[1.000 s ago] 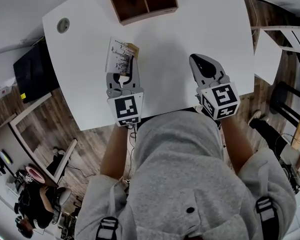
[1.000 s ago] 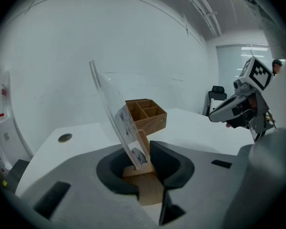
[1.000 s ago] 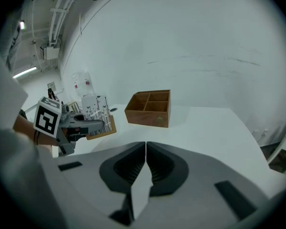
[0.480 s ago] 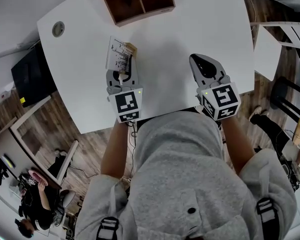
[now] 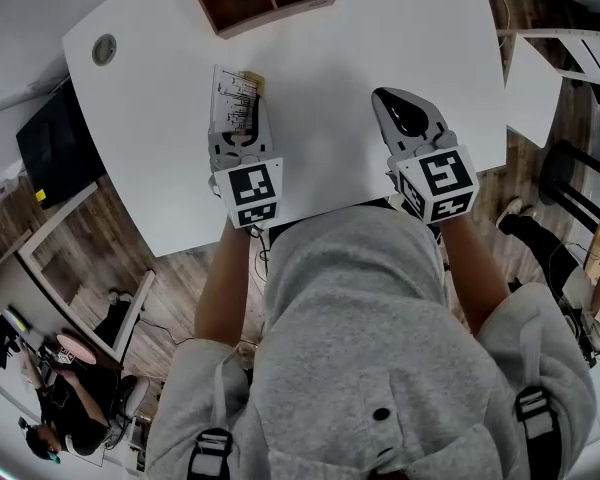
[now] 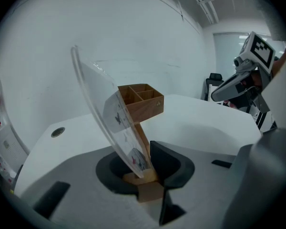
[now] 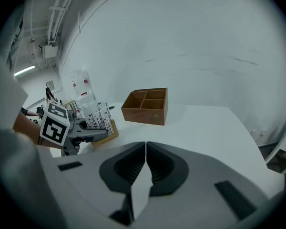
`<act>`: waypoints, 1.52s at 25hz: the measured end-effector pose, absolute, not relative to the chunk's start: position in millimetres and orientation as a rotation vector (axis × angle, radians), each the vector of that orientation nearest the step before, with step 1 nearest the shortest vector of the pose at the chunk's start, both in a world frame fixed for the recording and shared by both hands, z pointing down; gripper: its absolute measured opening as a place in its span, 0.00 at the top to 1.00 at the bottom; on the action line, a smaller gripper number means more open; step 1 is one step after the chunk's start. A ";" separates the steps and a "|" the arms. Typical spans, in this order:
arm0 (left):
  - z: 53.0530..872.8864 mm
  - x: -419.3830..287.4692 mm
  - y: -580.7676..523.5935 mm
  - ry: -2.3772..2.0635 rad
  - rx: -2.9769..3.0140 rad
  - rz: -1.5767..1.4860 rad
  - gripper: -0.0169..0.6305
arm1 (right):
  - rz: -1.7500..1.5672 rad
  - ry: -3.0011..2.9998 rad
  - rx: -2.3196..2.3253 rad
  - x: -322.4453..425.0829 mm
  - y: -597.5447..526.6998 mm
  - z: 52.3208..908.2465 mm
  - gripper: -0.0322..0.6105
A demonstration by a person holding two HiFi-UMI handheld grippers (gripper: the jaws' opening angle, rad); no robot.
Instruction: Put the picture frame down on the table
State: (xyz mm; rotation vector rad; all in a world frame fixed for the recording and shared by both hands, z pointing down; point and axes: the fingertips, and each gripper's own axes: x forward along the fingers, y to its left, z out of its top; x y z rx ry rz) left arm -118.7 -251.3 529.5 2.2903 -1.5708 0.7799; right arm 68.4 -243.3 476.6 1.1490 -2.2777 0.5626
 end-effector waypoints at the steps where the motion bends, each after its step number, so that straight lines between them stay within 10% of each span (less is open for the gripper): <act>1: 531.7 -117.6 -251.2 -1.570 2.283 0.788 0.83 | 0.563 -2.279 1.151 69.2 -244.4 476.0 0.91; 28: 548.8 -113.8 -245.5 -1.665 2.186 0.772 0.82 | 0.595 -2.309 1.143 84.7 -241.6 477.9 0.91; 38: 539.8 -107.0 -244.1 -1.670 2.219 0.593 0.51 | 0.567 -2.337 1.149 83.9 -232.2 466.8 0.91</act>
